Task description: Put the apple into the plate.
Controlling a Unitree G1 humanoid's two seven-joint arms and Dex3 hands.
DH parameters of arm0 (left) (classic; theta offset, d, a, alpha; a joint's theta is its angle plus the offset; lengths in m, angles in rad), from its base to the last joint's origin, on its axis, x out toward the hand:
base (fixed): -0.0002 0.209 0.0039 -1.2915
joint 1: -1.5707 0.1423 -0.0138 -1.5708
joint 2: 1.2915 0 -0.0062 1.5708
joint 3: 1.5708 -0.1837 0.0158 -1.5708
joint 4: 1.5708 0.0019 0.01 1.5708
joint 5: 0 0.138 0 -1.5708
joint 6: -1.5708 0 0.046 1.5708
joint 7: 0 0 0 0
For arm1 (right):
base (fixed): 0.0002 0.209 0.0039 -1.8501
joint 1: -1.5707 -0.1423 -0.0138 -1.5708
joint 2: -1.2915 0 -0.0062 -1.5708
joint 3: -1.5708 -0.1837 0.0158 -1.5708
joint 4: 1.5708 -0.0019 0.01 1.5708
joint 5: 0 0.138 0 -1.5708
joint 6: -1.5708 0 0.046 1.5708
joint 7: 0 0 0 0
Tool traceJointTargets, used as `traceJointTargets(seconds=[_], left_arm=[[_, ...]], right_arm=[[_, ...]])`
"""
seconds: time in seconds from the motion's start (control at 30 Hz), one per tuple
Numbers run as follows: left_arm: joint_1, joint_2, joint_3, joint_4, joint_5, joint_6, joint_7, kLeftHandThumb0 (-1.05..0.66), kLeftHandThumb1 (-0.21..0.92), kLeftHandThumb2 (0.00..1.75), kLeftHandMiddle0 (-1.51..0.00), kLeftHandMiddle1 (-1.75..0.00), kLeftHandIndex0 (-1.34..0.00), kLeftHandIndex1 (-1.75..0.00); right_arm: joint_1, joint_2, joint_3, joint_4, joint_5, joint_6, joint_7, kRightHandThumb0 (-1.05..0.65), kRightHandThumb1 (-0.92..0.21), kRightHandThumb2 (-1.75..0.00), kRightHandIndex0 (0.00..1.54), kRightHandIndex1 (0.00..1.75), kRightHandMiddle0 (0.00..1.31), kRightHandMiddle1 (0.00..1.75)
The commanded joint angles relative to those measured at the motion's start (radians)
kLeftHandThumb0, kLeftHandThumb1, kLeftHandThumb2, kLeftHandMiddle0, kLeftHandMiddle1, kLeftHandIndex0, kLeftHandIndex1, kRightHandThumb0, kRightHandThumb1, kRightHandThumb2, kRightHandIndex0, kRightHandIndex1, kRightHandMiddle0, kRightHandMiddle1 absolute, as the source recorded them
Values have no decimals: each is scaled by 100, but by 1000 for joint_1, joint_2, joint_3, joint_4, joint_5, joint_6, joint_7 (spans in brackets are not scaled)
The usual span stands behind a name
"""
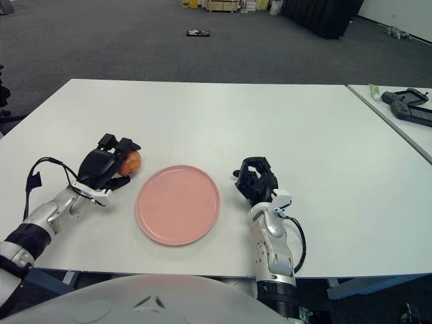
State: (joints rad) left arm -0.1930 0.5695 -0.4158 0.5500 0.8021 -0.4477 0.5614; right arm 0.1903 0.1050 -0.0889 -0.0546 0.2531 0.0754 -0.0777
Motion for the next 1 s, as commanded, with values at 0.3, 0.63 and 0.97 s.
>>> traceJointTargets(seconds=[0.3, 0.63, 0.97], left_arm=[[45, -16, 83, -123, -60, 9, -38, -48, 28, 136, -125, -175, -63, -175], [132, -39, 183, -340, -116, 32, -78, -48, 27, 137, -126, -175, -64, -175], [194, -76, 260, -535, -160, 60, -146, -50, 24, 141, -128, -175, -67, -175]], right_arm=[[4, 18, -8, 19, 4, 41, -11, -1, -55, -99, 47, 157, 31, 175], [-2, 13, -7, 26, -4, 43, -12, -1, -55, -98, 47, 156, 31, 175], [-3, 19, -9, 17, 5, 66, -16, -1, -55, -97, 48, 154, 32, 175]])
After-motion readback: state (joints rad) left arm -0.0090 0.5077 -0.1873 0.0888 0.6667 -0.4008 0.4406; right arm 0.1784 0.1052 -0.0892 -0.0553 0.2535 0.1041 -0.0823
